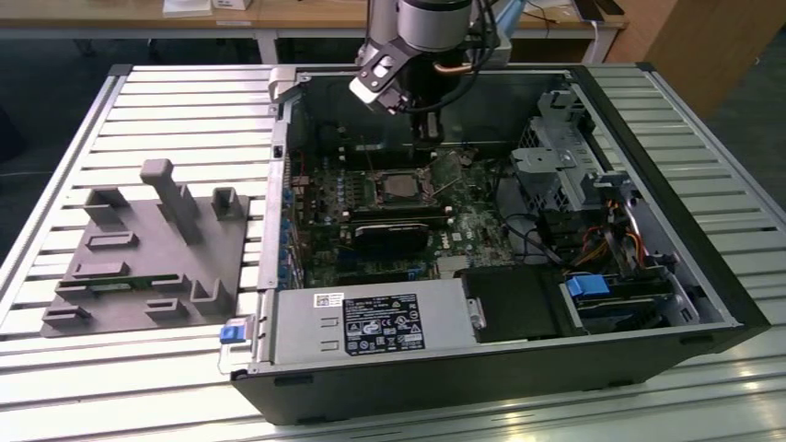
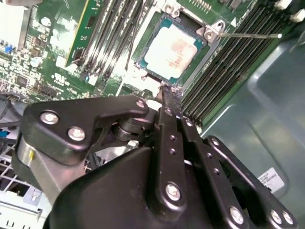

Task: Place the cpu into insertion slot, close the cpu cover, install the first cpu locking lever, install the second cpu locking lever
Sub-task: 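Close the cpu cover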

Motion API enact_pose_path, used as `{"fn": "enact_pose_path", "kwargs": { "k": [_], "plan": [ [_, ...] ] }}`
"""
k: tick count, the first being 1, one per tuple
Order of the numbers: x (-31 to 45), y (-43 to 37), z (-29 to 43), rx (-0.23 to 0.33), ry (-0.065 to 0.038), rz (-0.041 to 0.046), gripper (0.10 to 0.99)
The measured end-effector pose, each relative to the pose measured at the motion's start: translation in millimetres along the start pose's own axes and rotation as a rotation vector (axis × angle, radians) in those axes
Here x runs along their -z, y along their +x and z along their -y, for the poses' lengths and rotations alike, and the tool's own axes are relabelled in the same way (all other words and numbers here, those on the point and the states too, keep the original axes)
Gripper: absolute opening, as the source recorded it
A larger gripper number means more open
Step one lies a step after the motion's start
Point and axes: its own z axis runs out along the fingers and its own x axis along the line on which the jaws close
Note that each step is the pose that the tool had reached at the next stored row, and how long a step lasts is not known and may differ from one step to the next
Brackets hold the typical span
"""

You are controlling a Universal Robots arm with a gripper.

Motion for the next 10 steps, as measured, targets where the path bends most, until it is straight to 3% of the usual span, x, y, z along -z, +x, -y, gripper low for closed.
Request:
{"fn": "enact_pose_path", "kwargs": {
  "k": [3, 10],
  "plan": [
    [0.4, 0.0, -2.2, 0.000, 0.000, -0.0003, 0.106],
    [-0.1, 0.2, -17.6, 0.000, 0.000, -0.0001, 0.106]
  ]
}}
